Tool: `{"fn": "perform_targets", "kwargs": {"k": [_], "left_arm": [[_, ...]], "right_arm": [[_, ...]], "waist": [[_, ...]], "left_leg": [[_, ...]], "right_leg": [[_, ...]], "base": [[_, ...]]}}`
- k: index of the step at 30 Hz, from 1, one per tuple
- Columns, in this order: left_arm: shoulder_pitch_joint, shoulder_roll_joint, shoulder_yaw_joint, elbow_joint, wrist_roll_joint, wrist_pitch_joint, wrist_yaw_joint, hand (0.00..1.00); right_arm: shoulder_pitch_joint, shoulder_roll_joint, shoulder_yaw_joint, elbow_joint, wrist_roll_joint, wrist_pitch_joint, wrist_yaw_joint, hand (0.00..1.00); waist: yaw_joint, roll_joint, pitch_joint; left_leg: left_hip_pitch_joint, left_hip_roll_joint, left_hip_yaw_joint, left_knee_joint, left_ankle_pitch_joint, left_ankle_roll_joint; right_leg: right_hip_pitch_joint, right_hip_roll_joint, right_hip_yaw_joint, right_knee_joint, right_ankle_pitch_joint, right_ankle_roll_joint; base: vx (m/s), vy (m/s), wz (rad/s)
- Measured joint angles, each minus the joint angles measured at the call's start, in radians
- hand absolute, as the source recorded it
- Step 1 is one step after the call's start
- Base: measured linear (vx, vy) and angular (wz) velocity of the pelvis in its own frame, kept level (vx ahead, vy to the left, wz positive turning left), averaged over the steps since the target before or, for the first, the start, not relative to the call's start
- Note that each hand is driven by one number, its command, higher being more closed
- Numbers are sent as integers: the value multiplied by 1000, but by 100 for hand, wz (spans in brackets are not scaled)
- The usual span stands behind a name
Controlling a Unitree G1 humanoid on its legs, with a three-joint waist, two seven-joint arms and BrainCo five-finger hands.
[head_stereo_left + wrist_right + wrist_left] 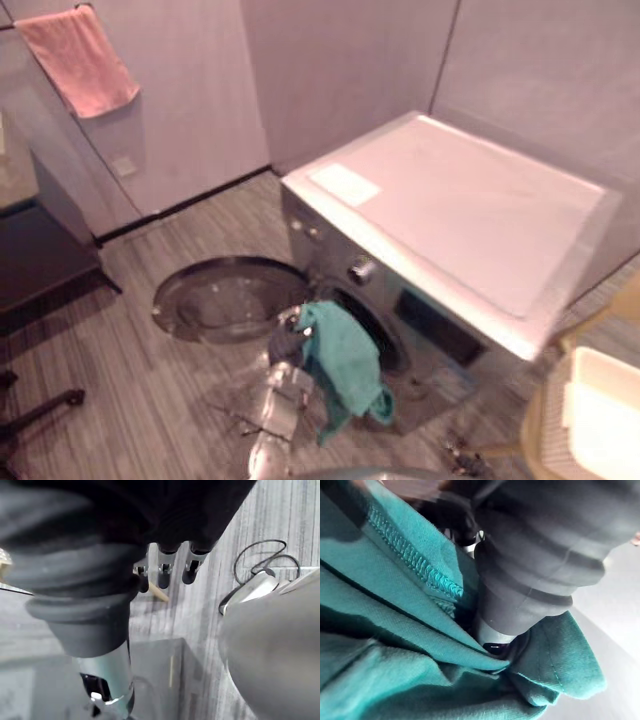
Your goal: Pick up the laundry basket with both hands and put the clothes into the washing machine.
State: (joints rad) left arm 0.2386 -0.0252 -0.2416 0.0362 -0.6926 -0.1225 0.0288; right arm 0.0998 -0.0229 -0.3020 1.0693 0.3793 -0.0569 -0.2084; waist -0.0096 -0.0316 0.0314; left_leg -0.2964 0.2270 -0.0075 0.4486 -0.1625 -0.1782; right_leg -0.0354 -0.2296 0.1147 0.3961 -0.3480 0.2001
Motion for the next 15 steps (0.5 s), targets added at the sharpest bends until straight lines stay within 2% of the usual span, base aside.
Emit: {"fn": "perform_targets", "kwargs": {"k": [1,3,4,5,7,8,9,10,11,12,13,14,15], "left_arm": [[0,11,10,1,-1,-1,2,100],[-42,52,11,1,-3,-5,4,100],[-55,63,7,2,-3,-5,6,100],[-76,81,-3,4,-3,-5,9,100],[-113,123,-34,4,-2,-9,9,100],[-121,136,-45,5,-2,-13,9,100],[-126,144,-52,6,-2,-14,10,100],[-133,154,-62,9,-1,-14,10,100],[-131,153,-62,13,0,-14,11,100],[-126,153,-62,14,2,-13,13,100],[-121,152,-62,14,2,-14,14,100],[-100,145,-57,17,2,-13,18,100],[-92,138,-56,20,3,-11,18,100]], "right_arm": [[-4,9,0,10,-1,0,-1,0],[-43,15,-4,44,-6,2,-4,0],[-52,15,-6,46,-5,2,-5,0],[-64,14,-12,46,-5,2,-5,0],[-89,7,-15,38,5,-1,-5,0],[-94,8,-13,19,8,-1,-5,0],[-93,11,-8,0,9,-1,-5,0],[-92,18,9,-32,12,-1,-5,0],[-91,22,30,-62,14,-1,-5,0],[-91,22,48,-83,15,-1,-5,0],[-91,24,52,-96,15,-2,-5,0],[-78,28,82,-139,15,-5,-4,0],[-63,30,98,-166,15,-9,-2,0]], "waist": [[0,-10,-8],[-3,-7,-16],[-5,-6,-15],[-8,-1,-15],[-3,33,-24],[-4,46,-24],[-5,51,-22],[-6,61,-18],[-7,66,-18],[-6,70,-16],[-6,70,-15],[-7,70,-13],[-7,65,-11]], "left_leg": [[-17,-12,18,36,-23,4],[-108,-31,50,187,-105,56],[-119,-39,62,200,-113,68],[-125,-52,82,206,-124,86],[-123,-58,151,191,-139,132],[-120,-60,182,181,-138,149],[-117,-60,208,175,-135,163],[-105,-53,264,153,-136,195],[-85,-48,319,111,-136,218],[-71,-42,352,82,-129,229],[-54,-38,386,61,-127,232],[-4,-34,463,16,-122,239],[35,-35,501,-6,-118,239]], "right_leg": [[5,-17,27,-35,27,14],[25,-58,80,-176,167,60],[25,-71,81,-204,207,62],[22,-88,81,-236,278,61],[-41,-107,95,-260,480,51],[-70,-111,98,-263,548,21],[-88,-116,97,-263,578,-1],[-125,-120,81,-239,583,-25],[-167,-106,26,-184,525,-71],[-192,-84,-17,-145,470,-87],[-208,-65,-69,-115,436,-84],[-236,-34,-158,-14,338,-67],[-242,-7,-176,33,289,-63]], "base": [[268,610,-47],[253,604,-44],[184,587,-39],[133,550,-40],[94,600,-71],[30,441,-70],[-6,374,-71],[-24,305,-79],[-34,261,-92],[-38,154,-84],[-70,134,-114],[-49,111,-124],[-52,96,-242]]}}
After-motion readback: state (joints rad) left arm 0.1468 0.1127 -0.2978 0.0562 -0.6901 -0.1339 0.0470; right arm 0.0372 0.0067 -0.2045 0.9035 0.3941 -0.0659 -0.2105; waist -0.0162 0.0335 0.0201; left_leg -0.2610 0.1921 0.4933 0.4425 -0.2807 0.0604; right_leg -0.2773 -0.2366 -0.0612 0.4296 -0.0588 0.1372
